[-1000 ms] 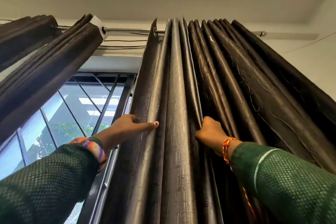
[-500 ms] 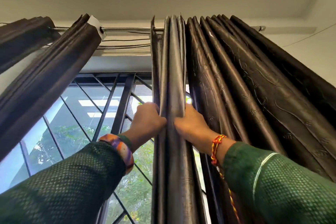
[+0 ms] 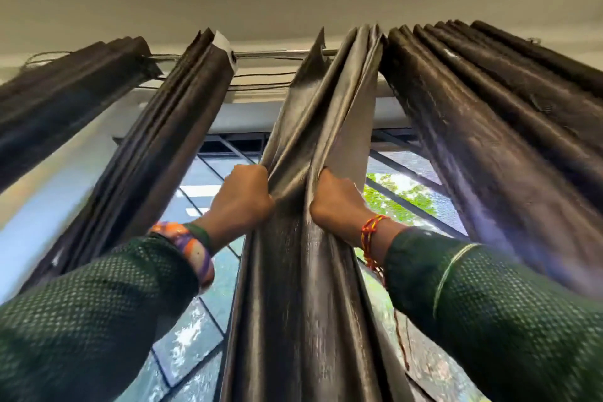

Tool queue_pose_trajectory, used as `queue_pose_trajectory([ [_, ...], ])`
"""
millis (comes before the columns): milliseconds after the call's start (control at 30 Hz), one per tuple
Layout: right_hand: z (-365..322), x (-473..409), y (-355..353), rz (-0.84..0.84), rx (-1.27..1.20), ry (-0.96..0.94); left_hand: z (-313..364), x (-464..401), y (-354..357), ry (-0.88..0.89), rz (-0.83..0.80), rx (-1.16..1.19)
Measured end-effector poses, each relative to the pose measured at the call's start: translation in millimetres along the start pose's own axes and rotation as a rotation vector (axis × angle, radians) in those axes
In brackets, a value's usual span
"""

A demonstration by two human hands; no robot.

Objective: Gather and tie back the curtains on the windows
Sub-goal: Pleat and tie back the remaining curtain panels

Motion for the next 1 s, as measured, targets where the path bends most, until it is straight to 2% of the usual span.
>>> queue_pose_trajectory([
  [333, -83.2, -39.1, 58.6, -0.006, 0.060, -0.051, -93.9, -37.9, -39.3, 0.001, -0.057, -0.065],
  [500, -118.5, -48.5, 95.8, -0.038, -0.032, -0.053, -151.5, -36.2, -47.4, -0.086, -0.071, -0.125],
  [633, -134.5, -51.1, 117.8, -0.048, -0.133, -0.032, -178.7, -34.6, -49.6, -0.086, -0.062, -0.154],
  [833, -114.4, -38.6, 118.4, -0.023, -0.180, 0.012, -144.5, -14.7, -28.1, 0.060, -0.091, -0.087],
  [1000, -69.8, -11.7, 99.7, -0.054, -0.065, 0.110, -89.8, 8.6, -10.5, 0.178, -0.074, -0.035],
])
Point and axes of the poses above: each hand's wrist, its own x-axis away from the middle knuckle, its own y-axis out of the palm, z = x × y, the point moved 6 cm from there along -x, towards the middle knuckle, and after that the axes turned 6 degrees about -y, right-handed, at the moved point
